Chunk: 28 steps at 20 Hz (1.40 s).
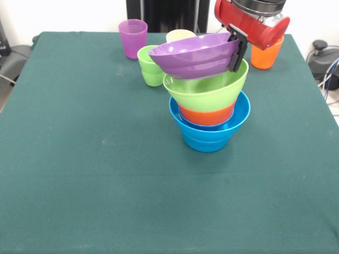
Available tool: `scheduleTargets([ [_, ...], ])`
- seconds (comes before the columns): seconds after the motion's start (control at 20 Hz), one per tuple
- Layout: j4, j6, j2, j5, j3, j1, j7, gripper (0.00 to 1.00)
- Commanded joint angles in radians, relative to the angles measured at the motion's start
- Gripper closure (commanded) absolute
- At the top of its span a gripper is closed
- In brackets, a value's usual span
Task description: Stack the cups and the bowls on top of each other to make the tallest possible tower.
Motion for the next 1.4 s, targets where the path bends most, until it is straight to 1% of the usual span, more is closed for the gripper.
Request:
scheduleTargets([
  [0.05,-0.035,0.052,0.007,0.012,0.066,0.012,0.215,1.00],
  [0.6,-0.032,0.058,0.005,0.011,0.066,0.011,0.212,1.00],
  [0.65,-0.031,0.059,0.005,0.012,0.068,0.010,0.210,0.00],
  [1.05,-0.028,0.043,0.008,0.012,0.062,0.014,0.216,0.00],
  [1.4,-0.025,0.048,0.002,0.010,0.059,0.016,0.213,0.00],
])
